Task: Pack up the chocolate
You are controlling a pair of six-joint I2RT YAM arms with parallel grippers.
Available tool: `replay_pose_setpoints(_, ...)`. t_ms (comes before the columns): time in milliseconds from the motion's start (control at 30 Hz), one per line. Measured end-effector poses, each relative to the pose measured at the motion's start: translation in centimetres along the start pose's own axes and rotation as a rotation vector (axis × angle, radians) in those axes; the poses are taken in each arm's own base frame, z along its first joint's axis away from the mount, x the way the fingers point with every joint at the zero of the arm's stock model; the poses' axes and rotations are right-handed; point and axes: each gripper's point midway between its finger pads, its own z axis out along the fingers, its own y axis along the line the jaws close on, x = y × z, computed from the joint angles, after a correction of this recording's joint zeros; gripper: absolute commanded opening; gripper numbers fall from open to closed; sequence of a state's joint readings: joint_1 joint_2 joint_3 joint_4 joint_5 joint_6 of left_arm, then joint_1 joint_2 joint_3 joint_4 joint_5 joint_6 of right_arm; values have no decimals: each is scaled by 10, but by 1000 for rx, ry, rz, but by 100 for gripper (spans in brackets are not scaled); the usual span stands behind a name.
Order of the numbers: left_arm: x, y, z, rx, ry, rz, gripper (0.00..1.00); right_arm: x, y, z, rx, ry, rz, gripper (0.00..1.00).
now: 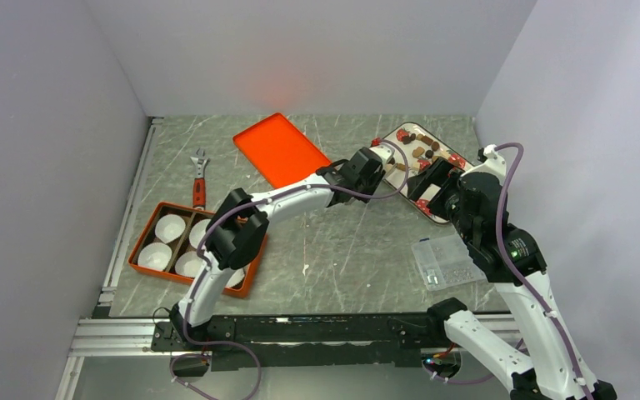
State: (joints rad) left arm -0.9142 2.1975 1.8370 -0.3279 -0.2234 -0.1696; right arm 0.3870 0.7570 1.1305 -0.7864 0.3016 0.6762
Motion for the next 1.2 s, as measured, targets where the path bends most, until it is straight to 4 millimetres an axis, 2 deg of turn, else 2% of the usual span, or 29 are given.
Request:
replay_pose_setpoints(367, 10, 7, 16, 14, 41, -23, 43, 0, 0, 0, 1, 1, -4, 100)
replay_pose_setpoints(767, 3, 7, 14, 38, 44, -51, 36, 2, 0, 4, 8, 12, -16, 100)
replay_pose_setpoints(1200, -2, 7, 10, 65, 39, -58, 35, 3, -2, 6, 14, 15, -29, 100)
